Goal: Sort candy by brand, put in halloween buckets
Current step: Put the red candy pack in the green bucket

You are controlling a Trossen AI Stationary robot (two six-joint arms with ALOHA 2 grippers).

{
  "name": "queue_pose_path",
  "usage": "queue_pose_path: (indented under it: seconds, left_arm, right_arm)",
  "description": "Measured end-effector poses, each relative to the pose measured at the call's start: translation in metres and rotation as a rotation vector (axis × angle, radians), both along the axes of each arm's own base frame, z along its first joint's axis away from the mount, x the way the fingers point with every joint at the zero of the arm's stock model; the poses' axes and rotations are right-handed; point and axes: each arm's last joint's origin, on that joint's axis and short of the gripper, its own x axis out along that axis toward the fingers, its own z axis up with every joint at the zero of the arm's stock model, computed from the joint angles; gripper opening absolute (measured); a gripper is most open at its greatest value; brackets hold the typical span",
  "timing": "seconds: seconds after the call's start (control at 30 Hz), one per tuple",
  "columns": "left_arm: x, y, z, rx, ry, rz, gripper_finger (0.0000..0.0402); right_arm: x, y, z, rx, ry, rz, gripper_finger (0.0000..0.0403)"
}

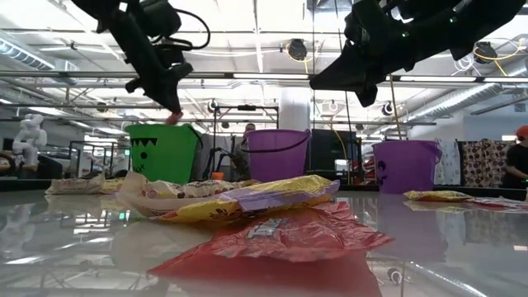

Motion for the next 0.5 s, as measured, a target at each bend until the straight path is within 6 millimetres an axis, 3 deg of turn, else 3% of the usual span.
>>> queue_pose_path:
  seconds: [0.5]
  left_arm:
    - [0.0021,0.0029,-0.0022,0.018,0.013,0.030,0.0158]
  right_arm:
    - [0.0000,0.0000,-0.0001,0.000,0.001,-0.001,0.0000]
